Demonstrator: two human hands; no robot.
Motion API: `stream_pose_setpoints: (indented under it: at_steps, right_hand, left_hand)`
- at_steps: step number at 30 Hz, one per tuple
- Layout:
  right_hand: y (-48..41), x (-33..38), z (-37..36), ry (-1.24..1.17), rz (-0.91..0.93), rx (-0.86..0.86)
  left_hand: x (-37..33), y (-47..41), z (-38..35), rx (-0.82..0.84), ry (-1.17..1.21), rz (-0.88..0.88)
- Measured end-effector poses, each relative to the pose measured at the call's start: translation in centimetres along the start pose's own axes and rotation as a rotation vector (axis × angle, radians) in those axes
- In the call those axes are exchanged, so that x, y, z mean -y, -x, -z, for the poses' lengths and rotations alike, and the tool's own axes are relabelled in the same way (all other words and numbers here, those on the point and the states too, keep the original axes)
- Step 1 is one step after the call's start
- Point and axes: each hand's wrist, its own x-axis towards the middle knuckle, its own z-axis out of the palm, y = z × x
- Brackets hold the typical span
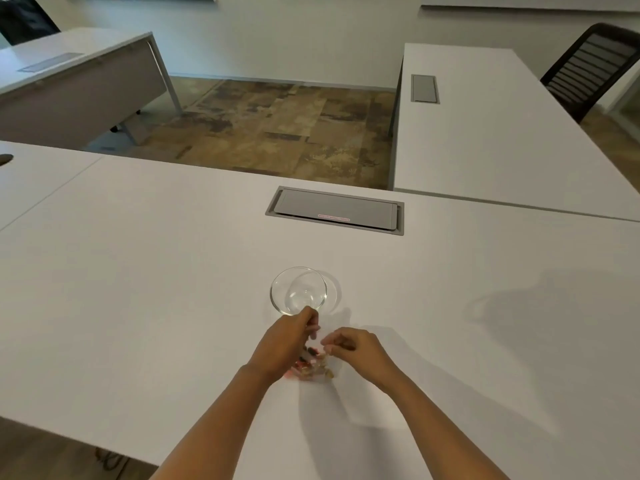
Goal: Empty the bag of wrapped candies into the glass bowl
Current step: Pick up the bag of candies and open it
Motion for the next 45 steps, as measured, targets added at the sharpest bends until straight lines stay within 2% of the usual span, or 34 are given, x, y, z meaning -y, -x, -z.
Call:
stream_pose_setpoints:
  at_steps: [3,9,14,19,24,31,35,39,45]
  right_hand:
    - [-0.2,1.7,1.7,0.015,0.062,-0.068]
    - [-1.9,6.2,5.4,0.092,0.144,-0.147]
    - [-3.6,9.1,6.6,0.149,0.161,-0.202]
    - [-4.6,10.5,6.6,0.192,0.143,-0.245]
    - [-5.0,11.1,5.8,0.225,0.096,-0.3]
    - [-4.9,12.0,5.1,0.044,0.036,-0.43]
    - [-4.8,12.7,4.8,0.082,0.032,-0.456]
    - [-5.0,13.2,4.8,0.129,0.011,-0.568]
    - [-4.9,13.3,4.3,0.226,0.019,-0.636]
  left_hand:
    - [-1.6,-0.4,0.7,-0.04,0.095,0.007]
    - [-5.2,-2.7,3.7,-0.196,0.511,0.084]
    - [-6.5,-4.2,5.6,-0.221,0.638,0.143]
    - [-7.1,-5.1,6.6,-0.148,0.866,0.238]
    - [-7.9,-5.6,6.5,-0.174,0.86,0.297]
    - [-9.6,-6.5,6.1,-0.323,1.004,0.442]
    - [-10.3,-6.9,6.1,-0.386,0.936,0.455]
    - [-10.7,-7.2,6.0,-0.378,0.87,0.458]
    - [-10.7,-7.4,6.0,-0.376,0.834,0.5]
